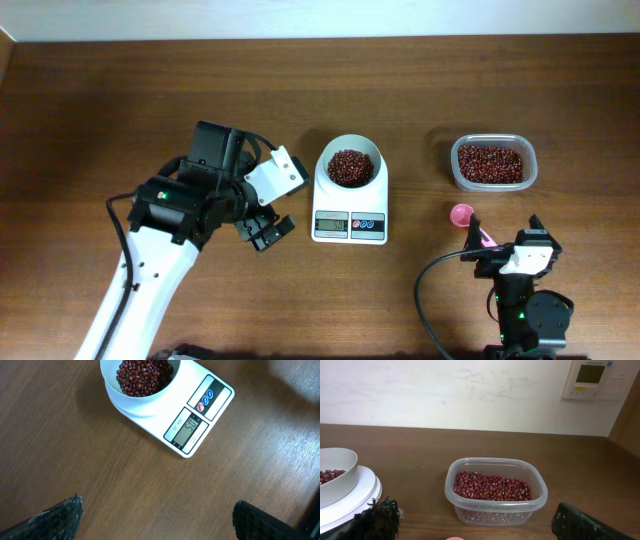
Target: Scoop and weigh 50g on scale
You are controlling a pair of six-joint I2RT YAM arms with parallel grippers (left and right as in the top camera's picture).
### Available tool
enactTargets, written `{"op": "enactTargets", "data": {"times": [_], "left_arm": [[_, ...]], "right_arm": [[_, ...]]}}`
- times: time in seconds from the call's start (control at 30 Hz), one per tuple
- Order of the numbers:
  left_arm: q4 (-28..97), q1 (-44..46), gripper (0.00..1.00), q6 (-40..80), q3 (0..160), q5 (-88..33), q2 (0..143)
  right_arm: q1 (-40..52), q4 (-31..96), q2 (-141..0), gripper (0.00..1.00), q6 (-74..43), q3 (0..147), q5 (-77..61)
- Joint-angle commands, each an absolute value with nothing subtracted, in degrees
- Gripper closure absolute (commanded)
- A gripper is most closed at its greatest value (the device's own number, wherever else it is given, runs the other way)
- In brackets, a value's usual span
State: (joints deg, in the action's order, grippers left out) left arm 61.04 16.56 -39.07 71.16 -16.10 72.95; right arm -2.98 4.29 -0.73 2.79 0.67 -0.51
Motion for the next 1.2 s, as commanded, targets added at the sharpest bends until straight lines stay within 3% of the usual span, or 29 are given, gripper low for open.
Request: {"op": "enactTargets", "data": {"times": [0.0, 0.17, 0.3, 0.47, 0.6, 1.0, 1.17], "left_arm": [[60.97, 16.36, 0.01, -39.94, 72.01, -17.52, 72.36], [55.42, 16.32, 0.01, -39.90, 72.01, -18.11, 72.40], [46.96, 12.53, 0.01, -21.32, 72.01, -7.97, 72.38], [47.00, -0.03, 0.01, -11.77, 72.01, -7.25, 71.53], [47.94, -6.33, 0.01, -10.98, 72.01, -11.29, 65.49], [49.76, -6.33, 0.01, -9.89, 63.22, -14.17, 31.40], [51.48, -6.33, 0.01, -9.87, 60.66, -14.26, 29.02]], "right_arm": [[-2.63, 4.56, -0.21, 0.01, 2.81, 0.32, -0.23], [-2.63, 4.56, -0.19, 0.01, 2.81, 0.32, -0.23], [-2.63, 4.56, -0.19, 0.01, 2.81, 0.32, -0.23], [-2.63, 4.56, -0.19, 0.01, 2.81, 0.32, -0.23], [-2.63, 4.56, -0.19, 0.01, 2.81, 0.32, -0.23], [-2.63, 4.56, -0.21, 0.01, 2.81, 0.32, -0.23], [-2.63, 4.56, -0.19, 0.01, 2.81, 0.32, -0.23]]}}
